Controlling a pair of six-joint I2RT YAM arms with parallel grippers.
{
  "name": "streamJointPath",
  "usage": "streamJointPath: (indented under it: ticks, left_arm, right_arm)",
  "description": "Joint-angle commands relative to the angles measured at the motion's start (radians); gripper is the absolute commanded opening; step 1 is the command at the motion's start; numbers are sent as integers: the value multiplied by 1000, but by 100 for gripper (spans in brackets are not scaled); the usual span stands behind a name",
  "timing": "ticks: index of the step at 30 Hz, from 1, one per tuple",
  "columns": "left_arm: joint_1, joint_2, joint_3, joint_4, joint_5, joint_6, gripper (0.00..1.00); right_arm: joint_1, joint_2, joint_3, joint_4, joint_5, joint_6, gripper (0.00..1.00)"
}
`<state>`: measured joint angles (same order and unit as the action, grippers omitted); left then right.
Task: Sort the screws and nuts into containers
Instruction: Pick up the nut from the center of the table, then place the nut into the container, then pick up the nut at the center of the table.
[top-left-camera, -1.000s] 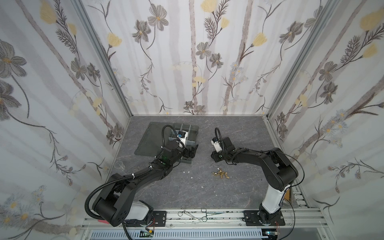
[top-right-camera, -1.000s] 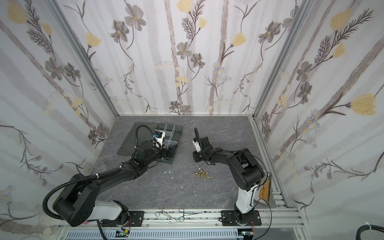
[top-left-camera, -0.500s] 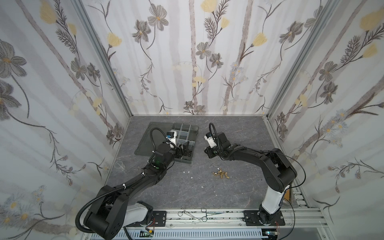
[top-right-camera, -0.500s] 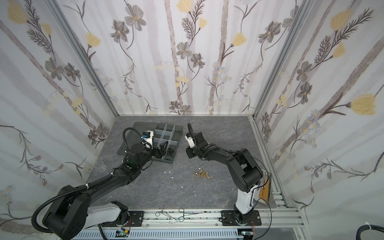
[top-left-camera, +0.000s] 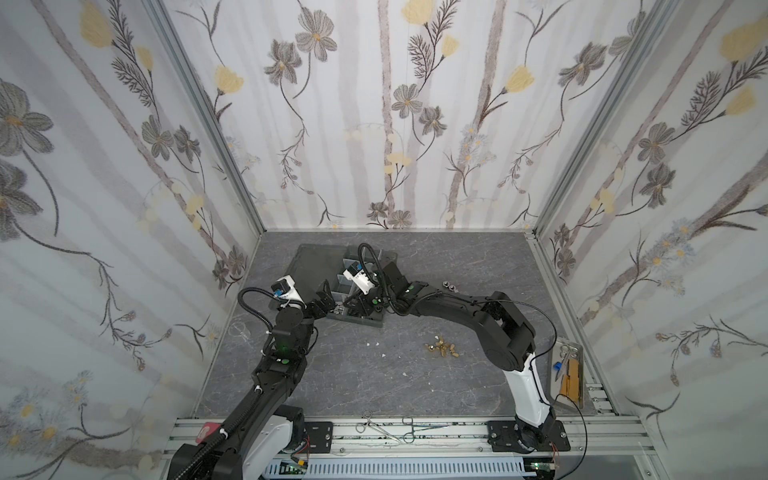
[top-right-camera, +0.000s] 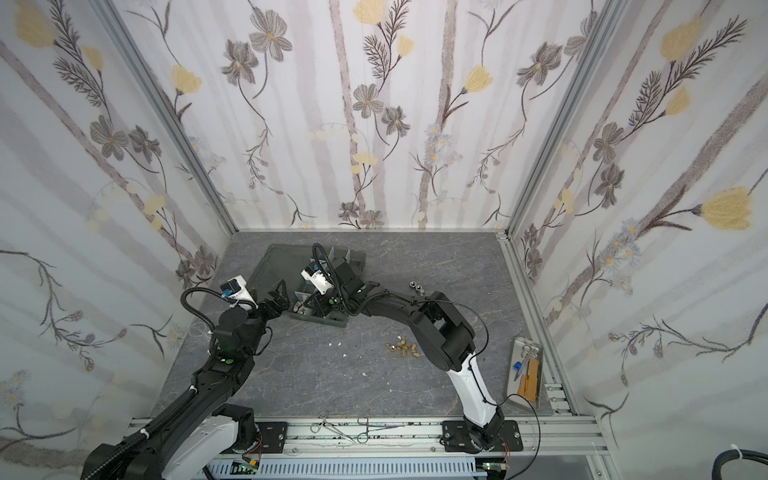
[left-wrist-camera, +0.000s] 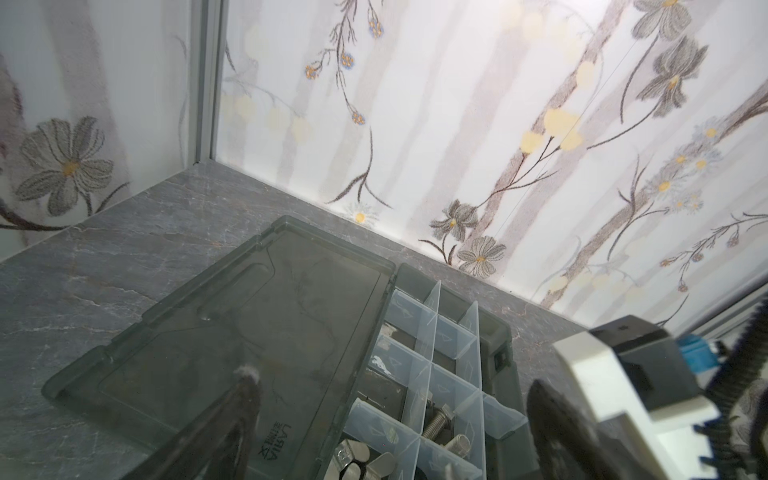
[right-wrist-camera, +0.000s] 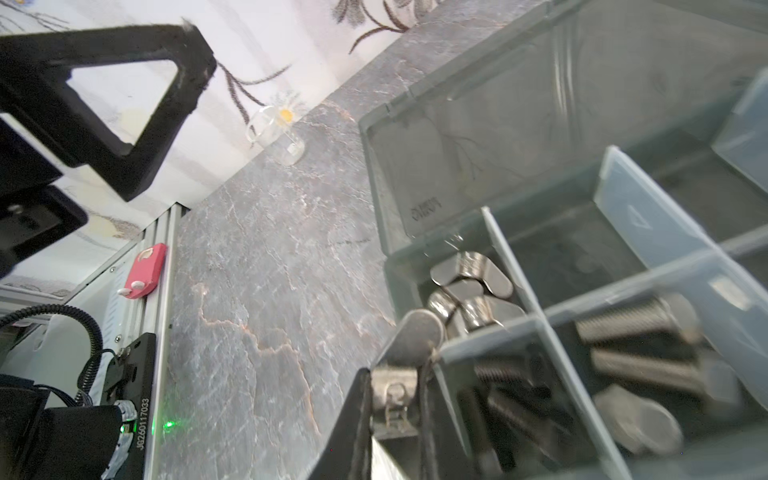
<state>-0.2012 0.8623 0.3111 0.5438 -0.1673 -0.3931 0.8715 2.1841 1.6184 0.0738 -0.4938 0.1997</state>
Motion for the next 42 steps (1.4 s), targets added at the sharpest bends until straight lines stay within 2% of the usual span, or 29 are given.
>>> streamJointPath:
  ticks: [1, 4, 6, 9, 10, 12, 13, 18, 24, 28, 31, 35, 39, 42]
  left_arm:
    - [1, -40, -7, -51, -52, 2, 100]
    - [2, -53, -15, -64, -56, 0, 100]
    - [2, -47, -15, -62, -47, -3, 100]
    - [2, -37, -12, -54, -27, -3, 100]
    - [2, -32, -8, -51, -22, -3, 100]
    - [2, -20, -1, -50, -6, 2, 100]
    - [3, -12, 2, -43, 15, 9, 100]
    - [-30, 26, 54, -58, 61, 48, 100]
    - [-122, 102, 152, -83, 55, 124, 100]
    - [-255, 262, 302, -125, 65, 214, 99]
    - [-341, 432, 445, -148, 132, 220, 88]
    - [-480, 651, 593, -125, 183, 244, 84]
    - [-548, 886, 775, -175, 280, 181, 74]
    - [-600, 1031, 927, -289, 284, 183, 56]
  right_arm:
    - [14, 68, 79, 45, -42, 37, 9]
    - [27, 127, 147, 33, -27, 47, 10]
    - [32, 157, 190, 3, -2, 52, 19]
    - [31, 170, 195, 4, 35, 62, 25]
    - [28, 171, 196, 4, 47, 63, 30]
    - [23, 167, 198, 5, 52, 61, 47]
    - [21, 163, 198, 4, 54, 61, 51]
    - [6, 73, 153, 9, 67, 41, 53]
    - [-91, -229, -155, 159, 170, 56, 54]
    - [-203, -420, -419, 235, 313, 126, 55]
    - [-288, -579, -664, 353, 453, 157, 57]
    - [-371, -802, -916, 380, 697, 239, 59]
    - [-396, -931, -1071, 371, 812, 251, 61]
    - [-398, -990, -1149, 343, 846, 249, 62]
